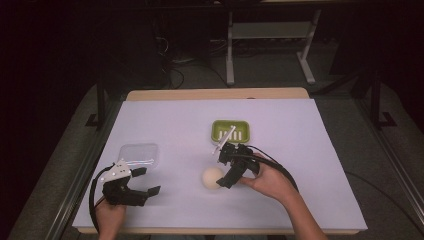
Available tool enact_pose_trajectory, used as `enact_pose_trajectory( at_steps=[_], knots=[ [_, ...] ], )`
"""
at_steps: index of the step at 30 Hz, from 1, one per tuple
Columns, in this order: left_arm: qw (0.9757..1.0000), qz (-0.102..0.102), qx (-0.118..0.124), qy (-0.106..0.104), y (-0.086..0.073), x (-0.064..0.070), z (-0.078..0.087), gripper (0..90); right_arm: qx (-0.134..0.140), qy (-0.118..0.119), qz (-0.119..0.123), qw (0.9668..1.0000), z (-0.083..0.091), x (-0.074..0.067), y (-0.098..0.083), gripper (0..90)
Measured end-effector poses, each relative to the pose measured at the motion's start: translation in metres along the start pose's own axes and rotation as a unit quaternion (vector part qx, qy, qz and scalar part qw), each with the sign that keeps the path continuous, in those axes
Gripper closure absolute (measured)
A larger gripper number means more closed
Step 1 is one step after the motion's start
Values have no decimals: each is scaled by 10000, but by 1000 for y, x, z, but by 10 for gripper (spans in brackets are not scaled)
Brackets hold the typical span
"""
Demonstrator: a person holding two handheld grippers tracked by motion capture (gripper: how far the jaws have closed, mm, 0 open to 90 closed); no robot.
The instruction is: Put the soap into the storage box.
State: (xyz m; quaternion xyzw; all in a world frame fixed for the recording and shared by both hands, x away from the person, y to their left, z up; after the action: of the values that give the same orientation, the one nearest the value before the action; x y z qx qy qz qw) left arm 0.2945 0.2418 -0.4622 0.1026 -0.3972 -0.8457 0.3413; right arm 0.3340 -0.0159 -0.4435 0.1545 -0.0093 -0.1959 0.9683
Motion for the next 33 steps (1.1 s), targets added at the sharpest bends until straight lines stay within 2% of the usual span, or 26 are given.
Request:
enact_pose_trajectory(
  at_steps=[11, 16, 33],
  knots=[
    [10000, 24, -2, -21, 0, 1, -1, 131, -206, 97, 94, 9997, -12, -3, 17, 143],
    [10000, -24, -14, -19, 0, 1, -1, 131, -329, 125, 158, 9993, -19, -4, 20, 143],
    [10000, -5, -10, -22, 0, 1, -2, 130, -698, 186, 278, 9970, -40, -5, 28, 143]
  ],
)
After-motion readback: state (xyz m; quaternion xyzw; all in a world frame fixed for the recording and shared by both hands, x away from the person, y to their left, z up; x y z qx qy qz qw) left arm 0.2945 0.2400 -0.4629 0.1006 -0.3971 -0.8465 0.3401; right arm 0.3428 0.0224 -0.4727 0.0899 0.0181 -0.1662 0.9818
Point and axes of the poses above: each handheld gripper's, and its own axes: z roughly backward along the jaws, y roughly out of its top, x roughly to its right, the point moved 8 cm from there along -z, roughly forward along the jaws, and after that the axes turned 8 degrees about -x, right-handed, at the moved point
